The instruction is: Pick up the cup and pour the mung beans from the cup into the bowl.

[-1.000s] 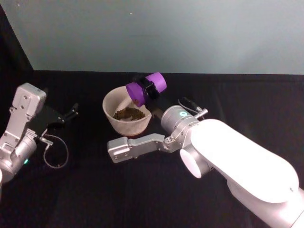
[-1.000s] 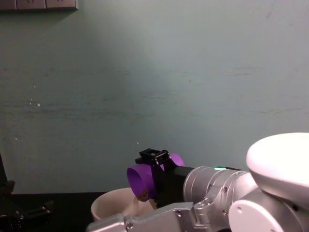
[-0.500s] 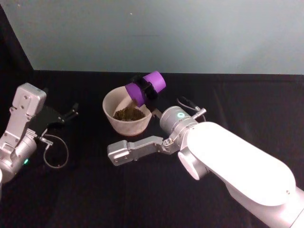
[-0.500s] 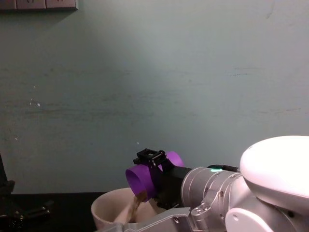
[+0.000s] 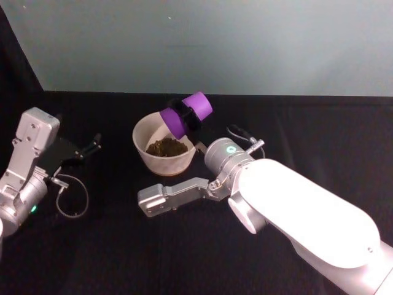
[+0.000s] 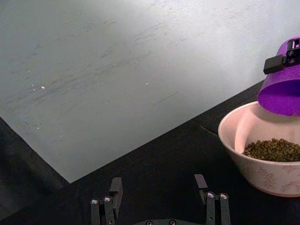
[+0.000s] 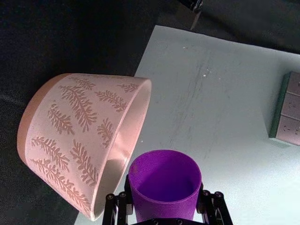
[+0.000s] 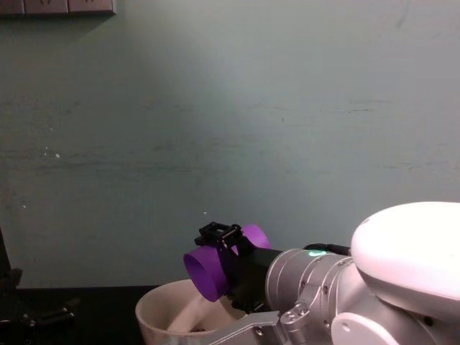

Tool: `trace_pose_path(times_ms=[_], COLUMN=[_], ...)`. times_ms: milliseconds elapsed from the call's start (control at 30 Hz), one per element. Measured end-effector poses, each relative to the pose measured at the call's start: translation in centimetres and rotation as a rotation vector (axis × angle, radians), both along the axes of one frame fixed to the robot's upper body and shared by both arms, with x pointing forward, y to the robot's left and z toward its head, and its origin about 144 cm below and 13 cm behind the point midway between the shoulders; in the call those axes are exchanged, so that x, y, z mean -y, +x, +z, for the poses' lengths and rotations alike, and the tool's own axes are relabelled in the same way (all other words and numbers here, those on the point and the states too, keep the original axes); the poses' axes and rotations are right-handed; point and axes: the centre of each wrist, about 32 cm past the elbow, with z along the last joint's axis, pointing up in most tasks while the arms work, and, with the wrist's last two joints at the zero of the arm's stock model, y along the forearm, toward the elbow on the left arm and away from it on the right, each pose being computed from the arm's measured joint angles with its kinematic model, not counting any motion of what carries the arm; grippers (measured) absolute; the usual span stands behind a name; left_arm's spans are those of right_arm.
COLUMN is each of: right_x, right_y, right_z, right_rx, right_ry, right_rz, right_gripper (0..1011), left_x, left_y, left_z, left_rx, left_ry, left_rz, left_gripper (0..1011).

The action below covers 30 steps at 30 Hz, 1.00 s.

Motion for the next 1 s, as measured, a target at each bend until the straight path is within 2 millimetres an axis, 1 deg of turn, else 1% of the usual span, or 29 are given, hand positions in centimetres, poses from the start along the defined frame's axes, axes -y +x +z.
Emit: trace_pose_path(times_ms=[400,800,1000], right_x=[-0.3,-0.7,-0.9], right_y=[-0.3,-1.0,-1.1], right_z=[-0.1,-0.6,-0.6], right_rx=[0.045,0.19,0.21], right_ry=[-0.052,-0.235,-0.264], right_rz=[0.003,0.028,0.034], right_gripper=[723,723,723], left_x=[0.0,0.0,0.0], left_y=[0.0,0.0,0.0], left_z=[0.0,0.0,0.0], left_rx=[0.0,0.0,0.0], left_ry=[0.0,0.0,0.0], left_rz=[0.0,0.0,0.0], left_gripper=[1000,1000,1000])
